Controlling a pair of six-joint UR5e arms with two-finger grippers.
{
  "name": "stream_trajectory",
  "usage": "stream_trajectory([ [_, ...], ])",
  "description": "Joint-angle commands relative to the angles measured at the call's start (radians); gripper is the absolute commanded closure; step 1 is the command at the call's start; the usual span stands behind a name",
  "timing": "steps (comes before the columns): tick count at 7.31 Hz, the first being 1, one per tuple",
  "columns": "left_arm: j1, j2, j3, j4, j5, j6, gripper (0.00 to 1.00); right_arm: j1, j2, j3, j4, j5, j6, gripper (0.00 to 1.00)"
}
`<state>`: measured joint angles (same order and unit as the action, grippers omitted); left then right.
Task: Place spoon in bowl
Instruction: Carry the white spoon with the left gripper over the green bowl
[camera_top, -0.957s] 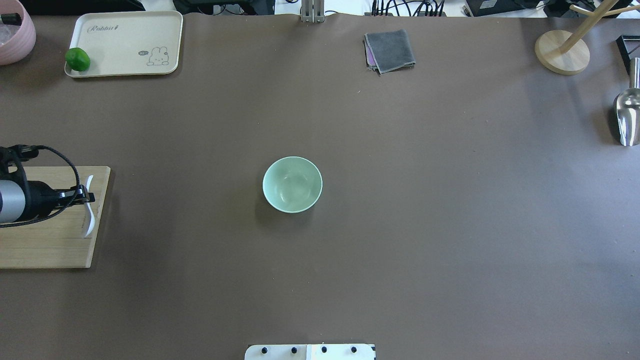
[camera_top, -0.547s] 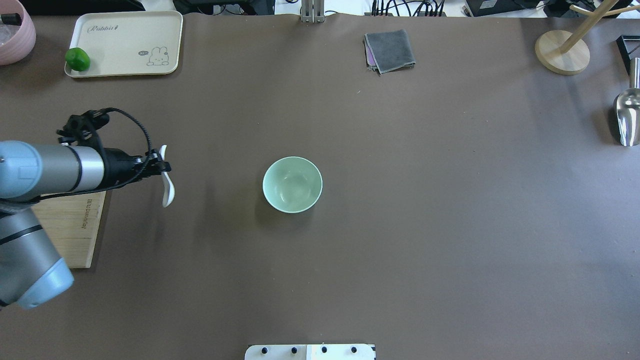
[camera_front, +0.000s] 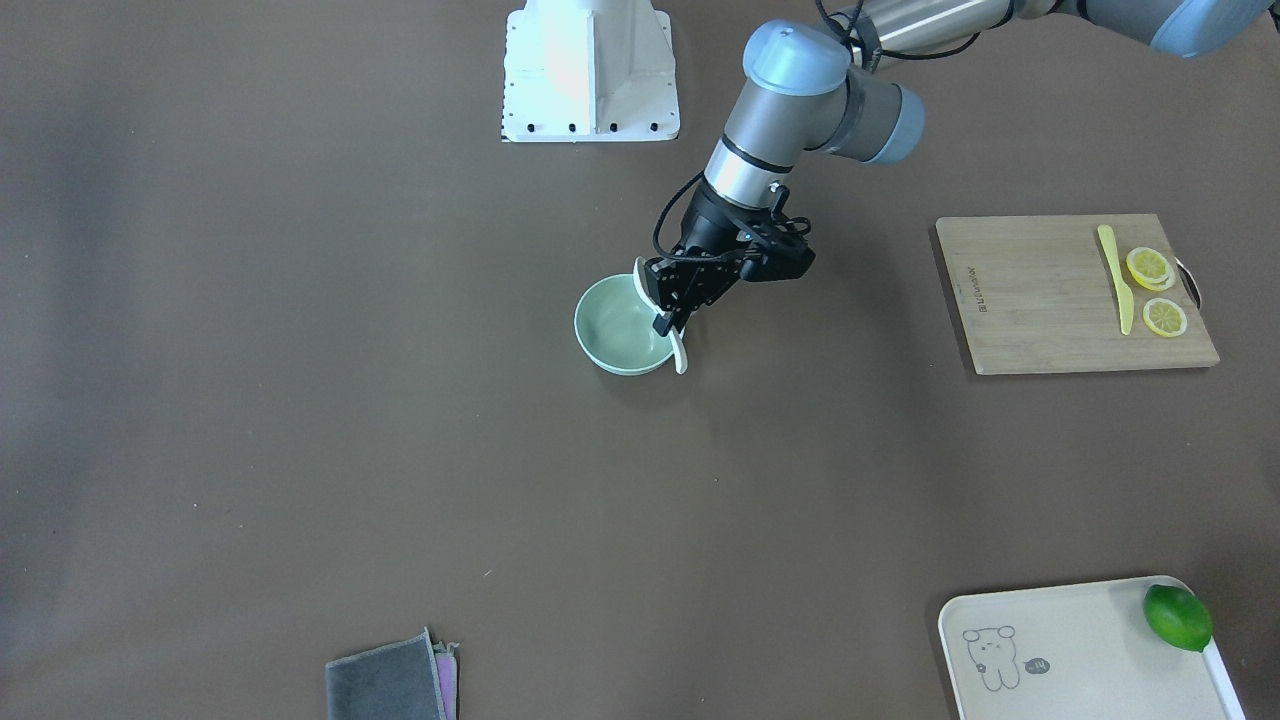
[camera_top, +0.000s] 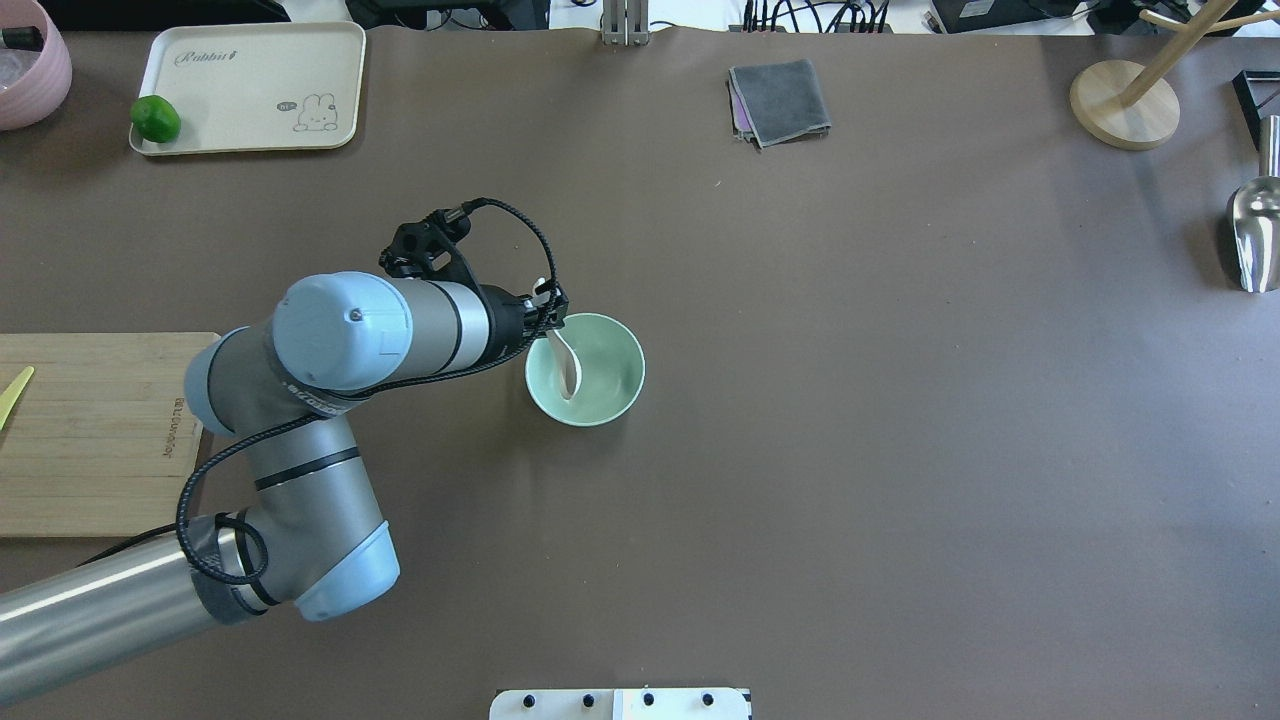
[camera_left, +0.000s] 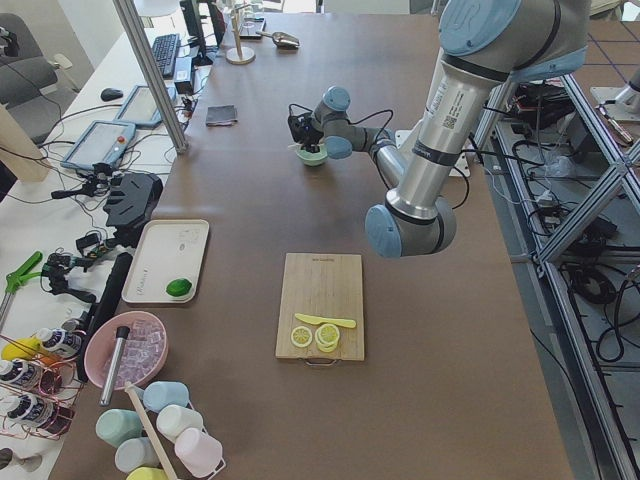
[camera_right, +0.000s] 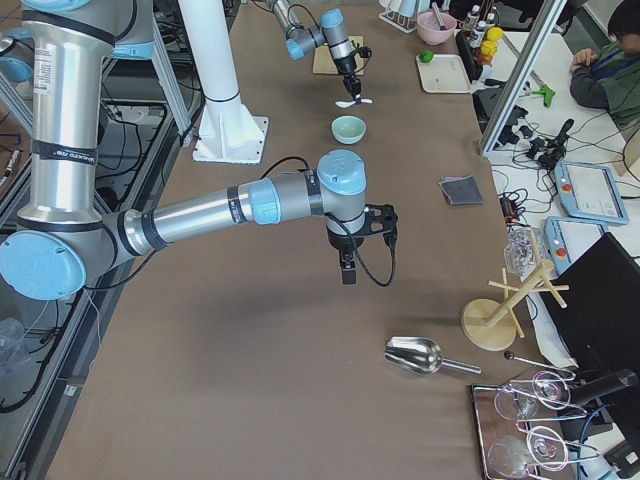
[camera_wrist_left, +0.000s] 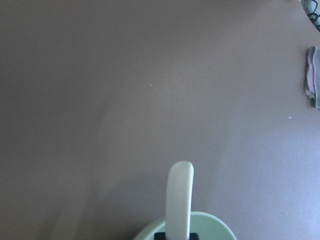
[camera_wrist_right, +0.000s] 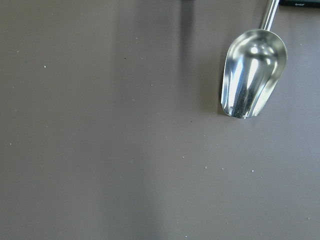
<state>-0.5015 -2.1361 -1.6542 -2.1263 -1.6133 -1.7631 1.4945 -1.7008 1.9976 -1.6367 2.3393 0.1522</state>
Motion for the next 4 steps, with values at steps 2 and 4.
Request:
stream_trajectory([
  [2, 0.012, -0.025, 0.028, 0.009, 0.018, 0.005, 0.13, 0.001, 0.000, 0.000, 0.000, 0.000, 0.001, 0.00],
  [4, 0.035, -0.025, 0.010, 0.012, 0.061, 0.014, 0.02, 0.001, 0.000, 0.000, 0.000, 0.000, 0.000, 0.00],
])
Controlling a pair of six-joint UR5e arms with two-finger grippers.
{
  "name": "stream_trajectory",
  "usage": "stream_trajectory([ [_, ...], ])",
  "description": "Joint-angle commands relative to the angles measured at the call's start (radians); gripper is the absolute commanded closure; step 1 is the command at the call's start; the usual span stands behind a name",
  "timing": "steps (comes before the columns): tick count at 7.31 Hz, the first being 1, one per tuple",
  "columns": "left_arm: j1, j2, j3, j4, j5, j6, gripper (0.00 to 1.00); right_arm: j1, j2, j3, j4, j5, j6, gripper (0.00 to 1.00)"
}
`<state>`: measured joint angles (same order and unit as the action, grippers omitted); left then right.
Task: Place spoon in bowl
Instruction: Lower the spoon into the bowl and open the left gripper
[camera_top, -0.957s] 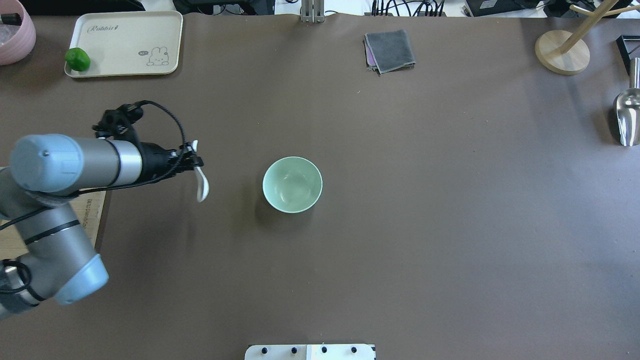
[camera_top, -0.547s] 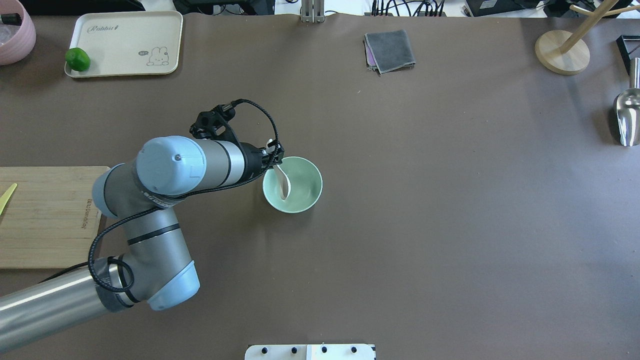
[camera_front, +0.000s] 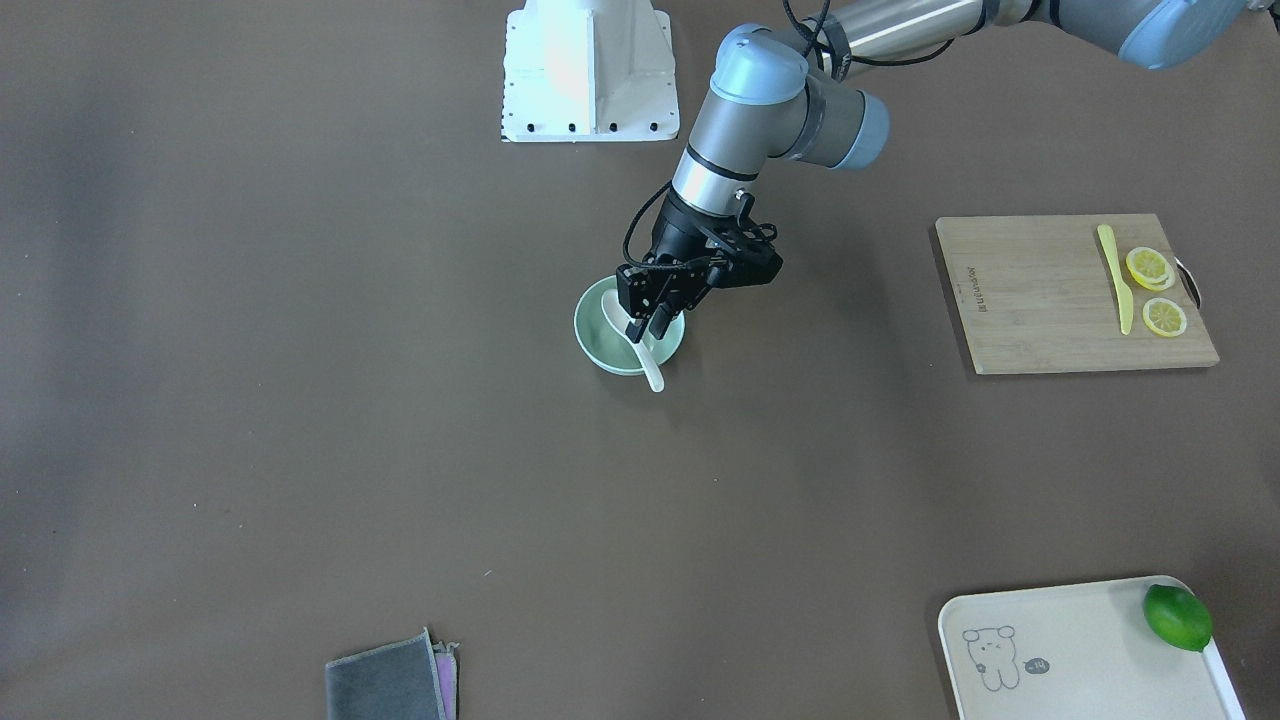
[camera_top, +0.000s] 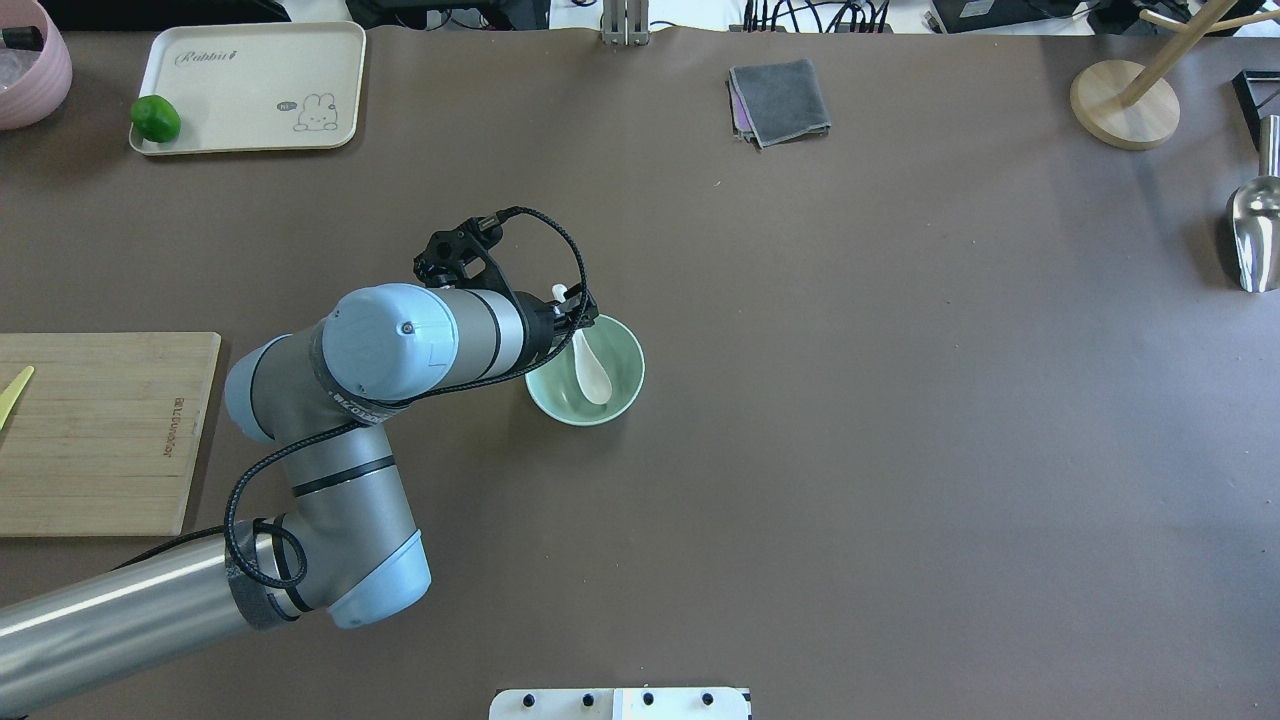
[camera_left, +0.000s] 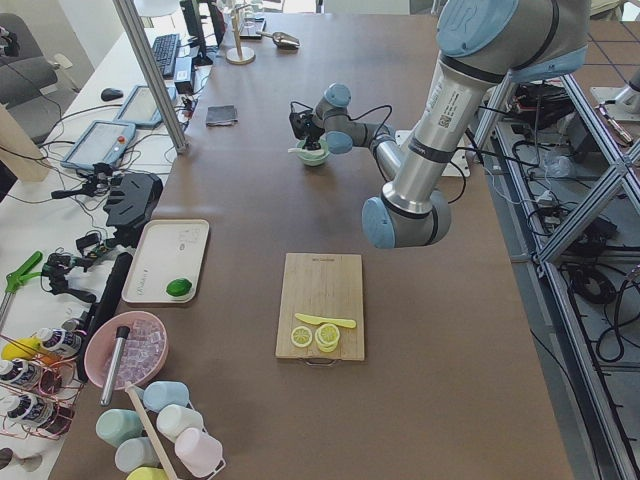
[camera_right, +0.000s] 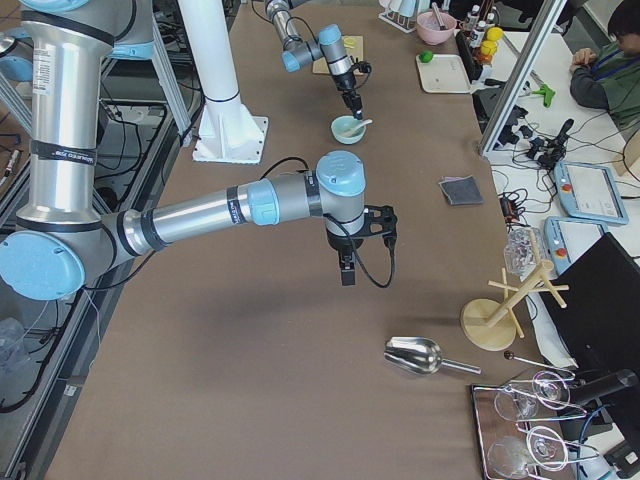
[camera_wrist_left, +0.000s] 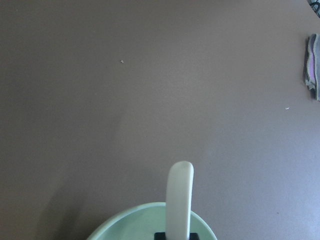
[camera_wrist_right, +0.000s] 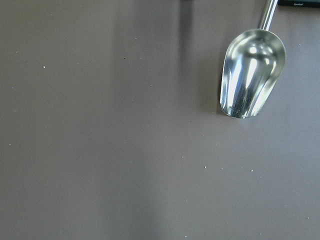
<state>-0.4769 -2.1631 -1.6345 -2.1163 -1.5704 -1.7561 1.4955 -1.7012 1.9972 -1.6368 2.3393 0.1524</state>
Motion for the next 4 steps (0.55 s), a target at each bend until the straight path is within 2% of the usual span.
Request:
stream_trajectory([
  [1, 0.011, 0.015, -0.034, 0.007, 0.015, 0.041, 0.02, 0.000, -0.003, 0.000, 0.000, 0.000, -0.001, 0.00],
  [2, 0.008, 0.061, -0.097, 0.018, 0.009, 0.108, 0.02, 0.000, -0.009, 0.000, 0.000, 0.000, 0.001, 0.00],
  [3, 0.005, 0.127, -0.207, 0.098, -0.009, 0.179, 0.02, 0.000, -0.015, 0.000, 0.000, 0.000, 0.001, 0.00],
  [4, -0.017, 0.164, -0.314, 0.272, -0.078, 0.257, 0.02, 0.000, -0.027, -0.006, 0.000, -0.002, -0.001, 0.00],
])
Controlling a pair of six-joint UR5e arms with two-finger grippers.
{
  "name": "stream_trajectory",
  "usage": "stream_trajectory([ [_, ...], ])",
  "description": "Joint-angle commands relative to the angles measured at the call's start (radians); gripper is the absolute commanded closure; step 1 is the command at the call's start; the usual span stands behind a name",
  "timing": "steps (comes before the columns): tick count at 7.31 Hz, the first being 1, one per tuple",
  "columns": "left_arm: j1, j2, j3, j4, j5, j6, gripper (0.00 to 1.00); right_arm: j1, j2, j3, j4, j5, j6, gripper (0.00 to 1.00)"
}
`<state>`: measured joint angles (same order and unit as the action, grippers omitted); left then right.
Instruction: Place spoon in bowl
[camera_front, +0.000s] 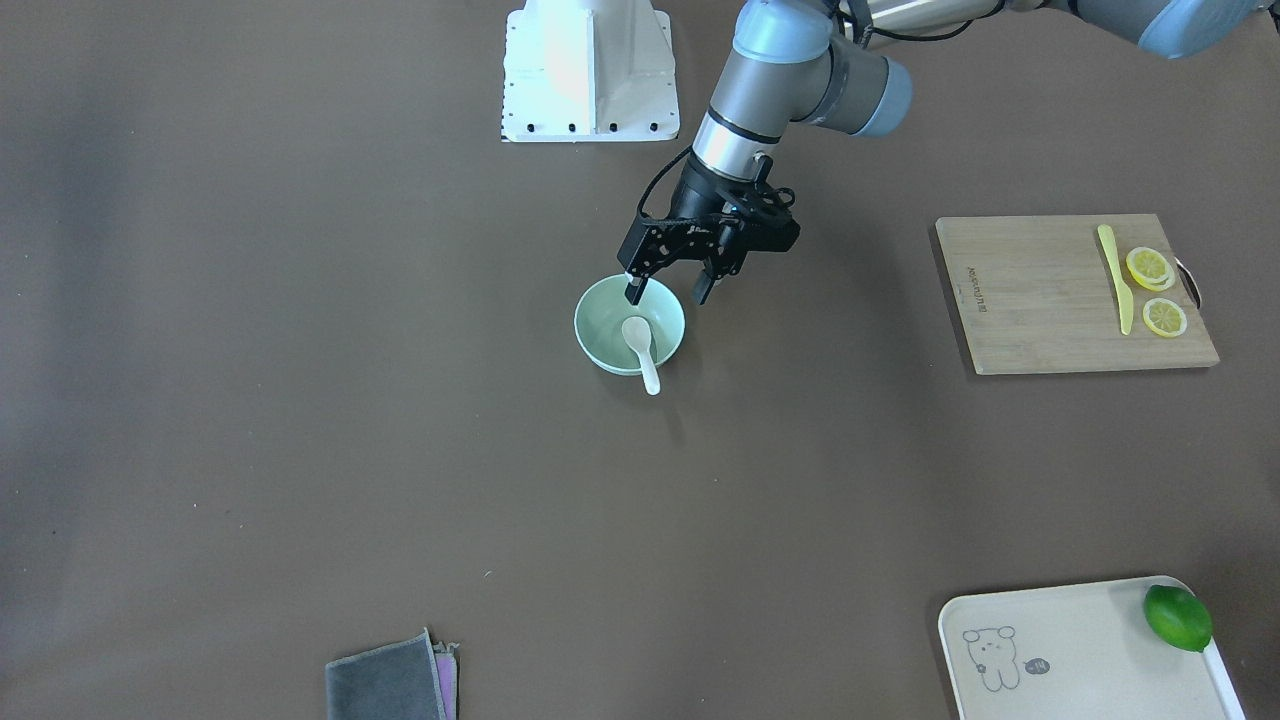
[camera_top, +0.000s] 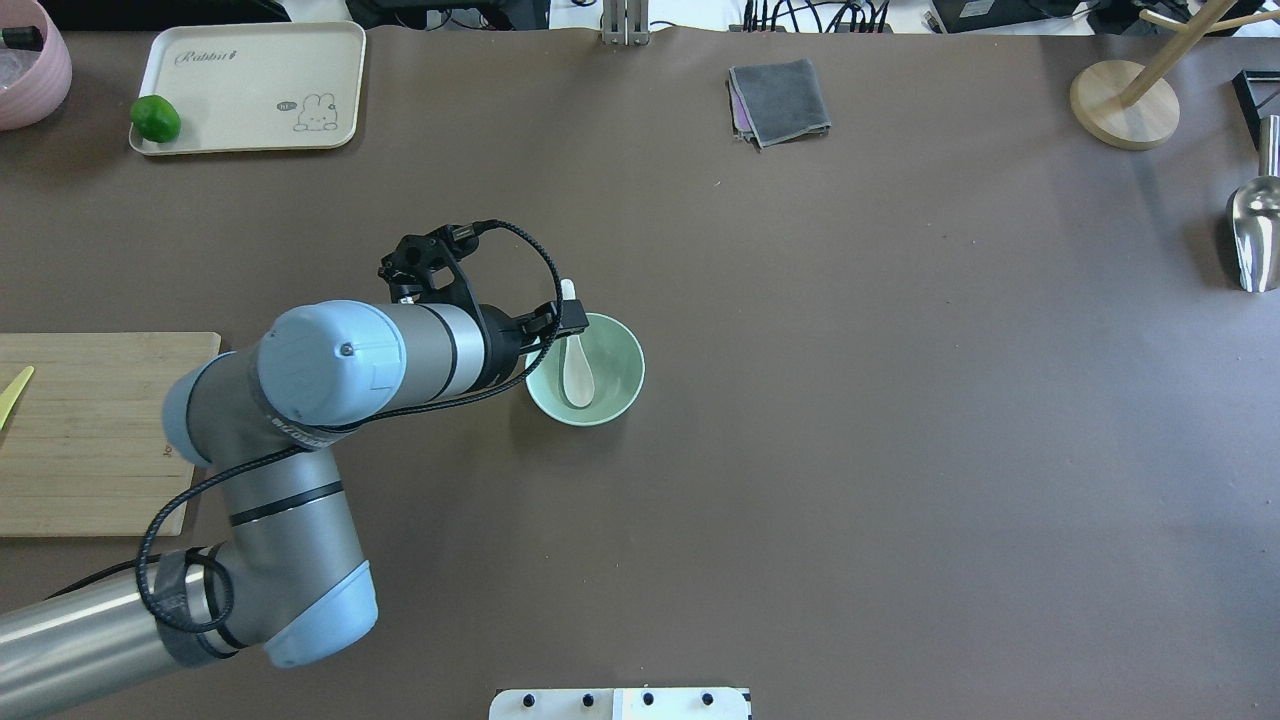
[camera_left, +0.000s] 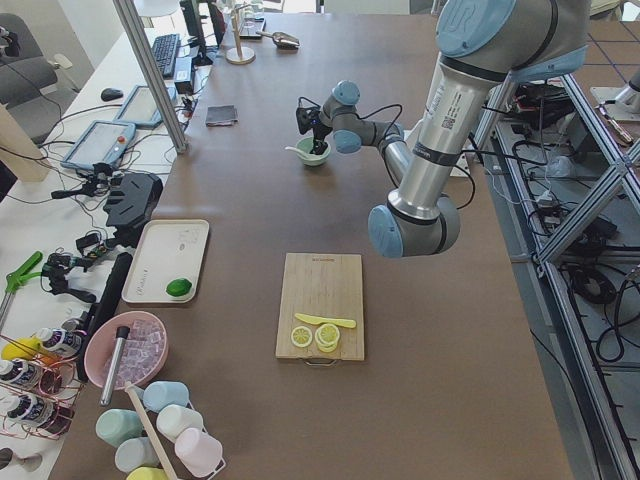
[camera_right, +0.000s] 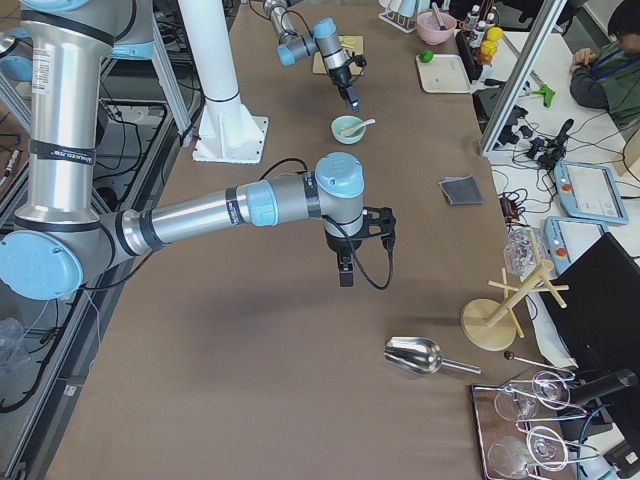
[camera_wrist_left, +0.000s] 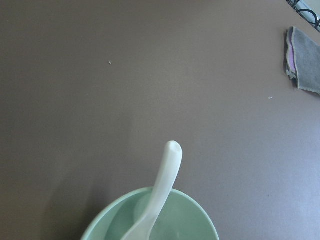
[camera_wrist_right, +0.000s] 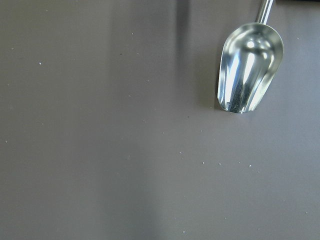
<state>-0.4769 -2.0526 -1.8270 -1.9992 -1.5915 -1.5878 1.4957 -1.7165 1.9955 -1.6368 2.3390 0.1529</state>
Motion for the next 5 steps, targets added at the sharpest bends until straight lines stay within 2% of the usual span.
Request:
stream_trajectory([
  [1, -0.055, 0.069, -0.194, 0.328, -0.088, 0.180, 0.02, 0.000, -0.040, -0.012, 0.000, -0.003, -0.001, 0.00],
  [3, -0.148, 0.080, -0.340, 0.715, -0.125, 0.491, 0.02, 0.000, -0.069, -0.017, 0.000, -0.007, -0.001, 0.00],
  [4, -0.223, 0.081, -0.395, 0.869, -0.149, 0.655, 0.02, 0.000, -0.077, -0.018, -0.002, -0.007, 0.000, 0.00],
  [5, -0.327, 0.124, -0.428, 0.931, -0.215, 0.853, 0.02, 0.000, -0.089, -0.023, -0.002, -0.007, -0.001, 0.00],
])
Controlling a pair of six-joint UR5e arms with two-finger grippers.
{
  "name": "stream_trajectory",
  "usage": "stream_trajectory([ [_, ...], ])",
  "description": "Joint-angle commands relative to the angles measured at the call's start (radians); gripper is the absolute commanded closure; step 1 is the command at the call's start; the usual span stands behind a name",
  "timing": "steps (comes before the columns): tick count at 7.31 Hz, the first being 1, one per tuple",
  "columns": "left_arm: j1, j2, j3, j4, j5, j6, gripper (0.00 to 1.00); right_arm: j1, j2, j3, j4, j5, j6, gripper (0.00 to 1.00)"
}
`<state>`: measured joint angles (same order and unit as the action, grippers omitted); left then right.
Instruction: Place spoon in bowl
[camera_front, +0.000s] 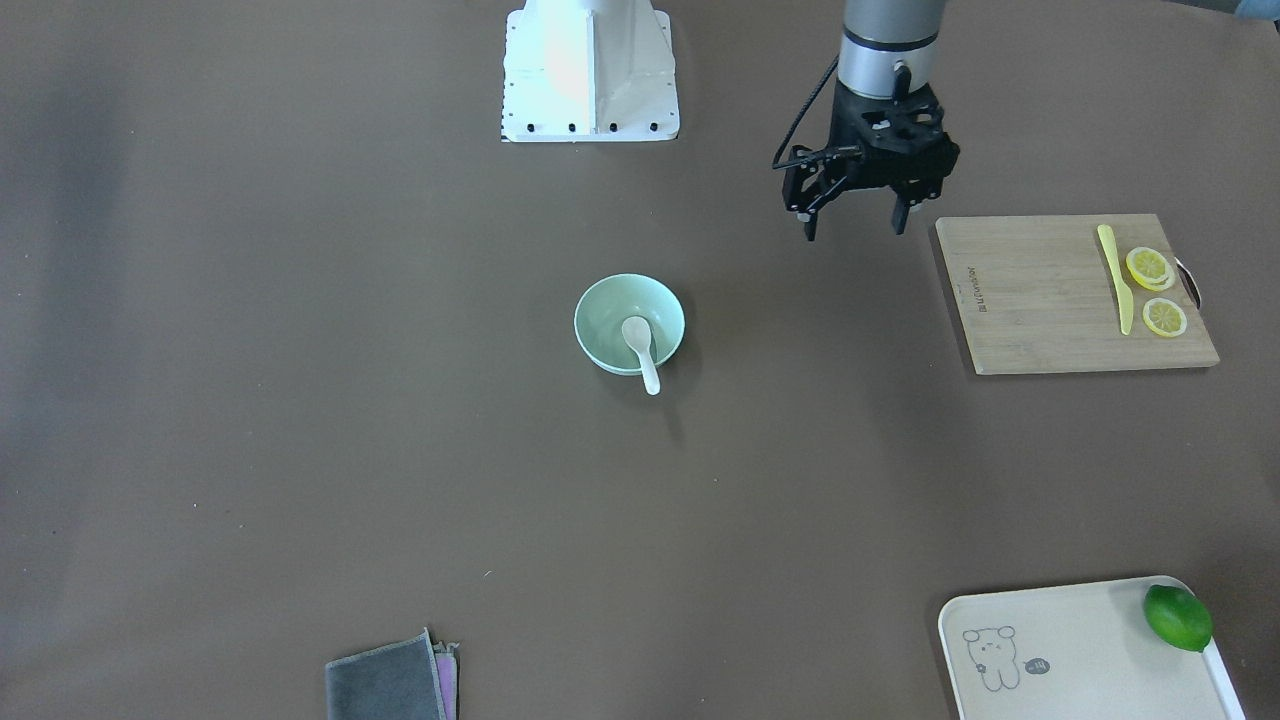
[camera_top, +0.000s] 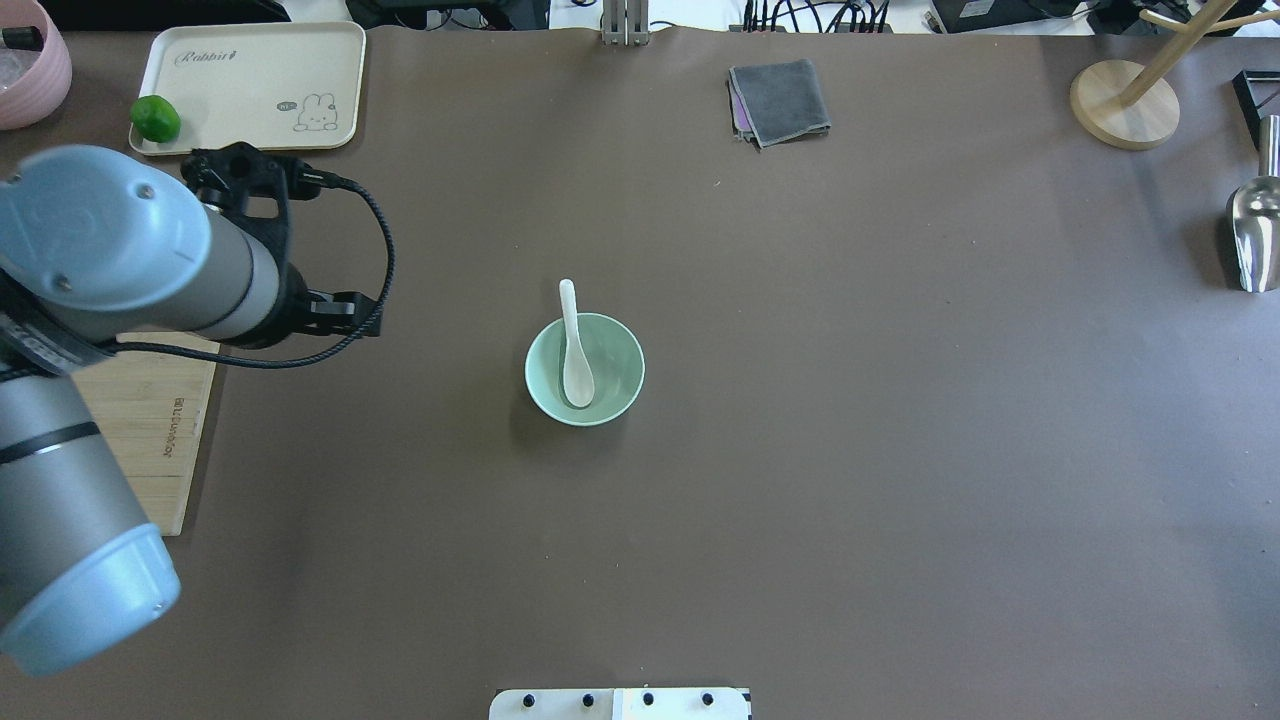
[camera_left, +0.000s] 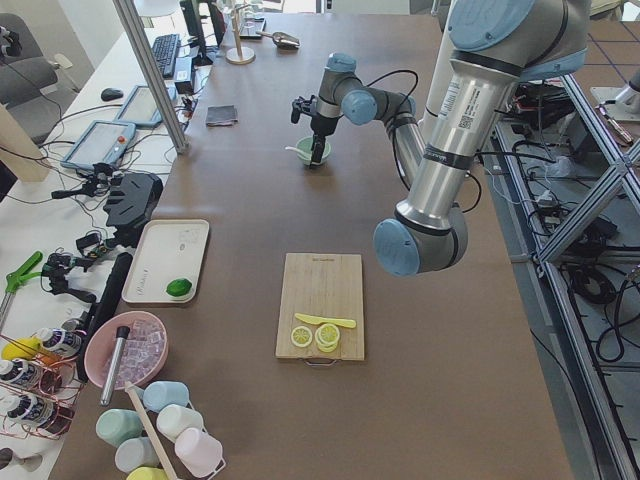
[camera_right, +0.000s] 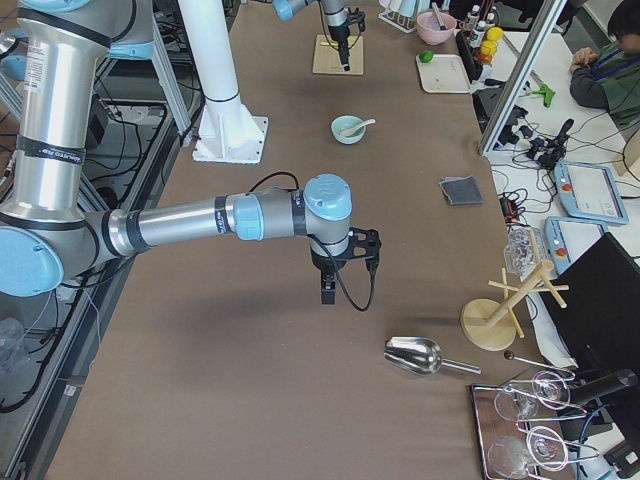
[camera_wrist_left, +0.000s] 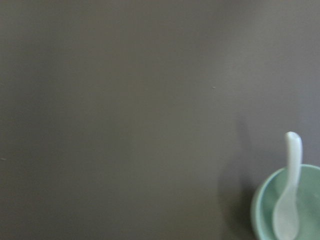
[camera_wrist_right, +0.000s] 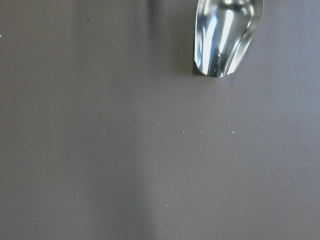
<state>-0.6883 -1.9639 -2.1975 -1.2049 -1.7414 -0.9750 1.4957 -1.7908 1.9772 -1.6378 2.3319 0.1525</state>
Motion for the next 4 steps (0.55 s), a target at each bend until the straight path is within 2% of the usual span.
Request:
stream_trajectory([
  [1, -0.281, 0.130, -0.059, 0.130, -0.208, 0.471, 0.02, 0.001, -0.019, -0.006, -0.001, 0.000, -0.001, 0.00],
  [2, -0.460, 0.225, -0.042, 0.127, -0.312, 0.742, 0.02, 0.003, -0.025, -0.006, -0.001, 0.000, 0.001, 0.00],
  [3, -0.632, 0.278, 0.017, 0.125, -0.375, 1.000, 0.02, 0.003, -0.029, -0.006, -0.001, 0.000, -0.001, 0.00],
  [4, -0.765, 0.304, 0.126, 0.123, -0.445, 1.191, 0.02, 0.003, -0.029, -0.011, -0.001, 0.000, -0.001, 0.00],
])
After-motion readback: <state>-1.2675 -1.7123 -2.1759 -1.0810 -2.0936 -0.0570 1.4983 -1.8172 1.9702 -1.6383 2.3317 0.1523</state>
